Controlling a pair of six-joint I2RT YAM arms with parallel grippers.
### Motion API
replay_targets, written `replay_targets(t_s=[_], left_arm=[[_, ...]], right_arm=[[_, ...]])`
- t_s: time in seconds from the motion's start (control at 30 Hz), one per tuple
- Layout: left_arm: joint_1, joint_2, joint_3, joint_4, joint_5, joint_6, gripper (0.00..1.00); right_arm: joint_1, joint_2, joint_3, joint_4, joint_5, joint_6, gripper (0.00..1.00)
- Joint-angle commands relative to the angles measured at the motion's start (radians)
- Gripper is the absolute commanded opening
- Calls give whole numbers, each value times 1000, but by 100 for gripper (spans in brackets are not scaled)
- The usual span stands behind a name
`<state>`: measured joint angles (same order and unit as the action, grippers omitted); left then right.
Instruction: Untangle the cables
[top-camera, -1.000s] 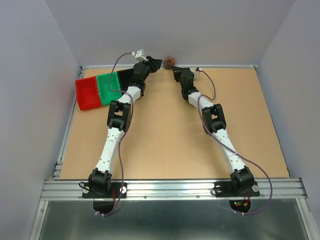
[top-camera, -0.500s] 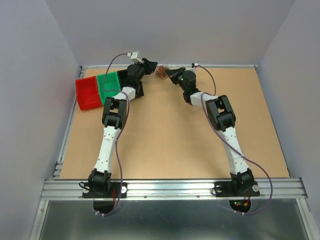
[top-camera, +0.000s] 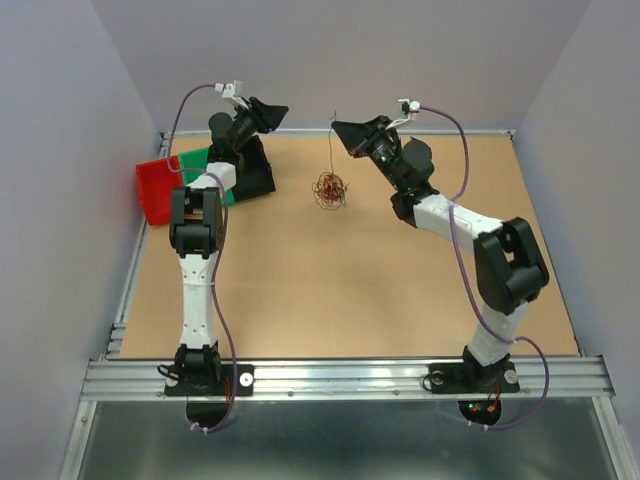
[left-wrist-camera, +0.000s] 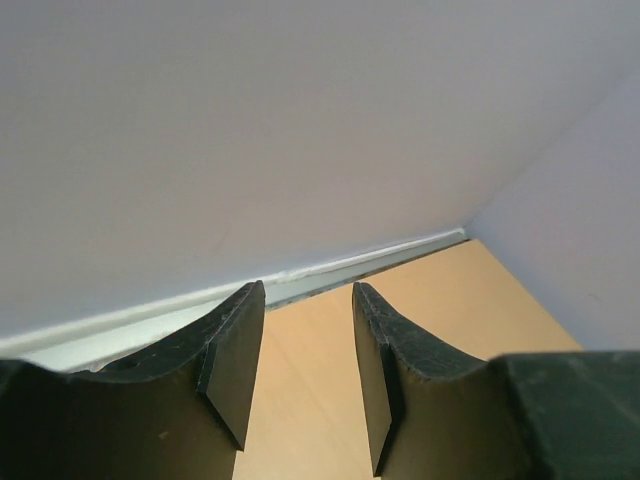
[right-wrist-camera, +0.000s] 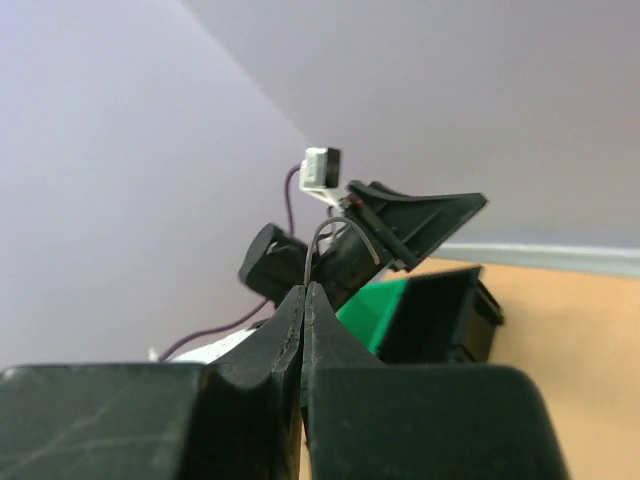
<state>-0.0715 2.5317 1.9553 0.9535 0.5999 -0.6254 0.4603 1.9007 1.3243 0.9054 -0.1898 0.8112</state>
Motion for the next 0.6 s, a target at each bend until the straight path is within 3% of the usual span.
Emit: replay_targets(t_s=[0.0, 0.1, 0.27, 0.37, 0.47, 0.5, 0.53, 0.57], left_arm=[[-36, -241, -48, 123, 164, 61, 52], [-33, -332, -53, 59, 201, 116, 52], [-24, -545, -53, -325, 186, 359, 53], [-1, -675, -96, -571, 94, 524, 53], [9, -807, -200, -763, -102, 708, 53], [9, -841, -284, -789, -229, 749, 53], [10, -905, -332, -821, -286, 780, 53], [10, -936, -382, -829, -352, 850, 53]], right_arm=[[60, -225, -106, 80, -82, -194, 1], [81, -351, -53, -97, -126, -237, 1], [106, -471, 48, -374, -143, -277, 1], [107, -531, 20, -451, -143, -277, 1], [106, -580, -106, -546, -105, -271, 1], [106, -584, -140, -591, -82, -271, 1], [106, -583, -172, -693, -18, -276, 13], [107, -580, -257, -727, 12, -285, 41]])
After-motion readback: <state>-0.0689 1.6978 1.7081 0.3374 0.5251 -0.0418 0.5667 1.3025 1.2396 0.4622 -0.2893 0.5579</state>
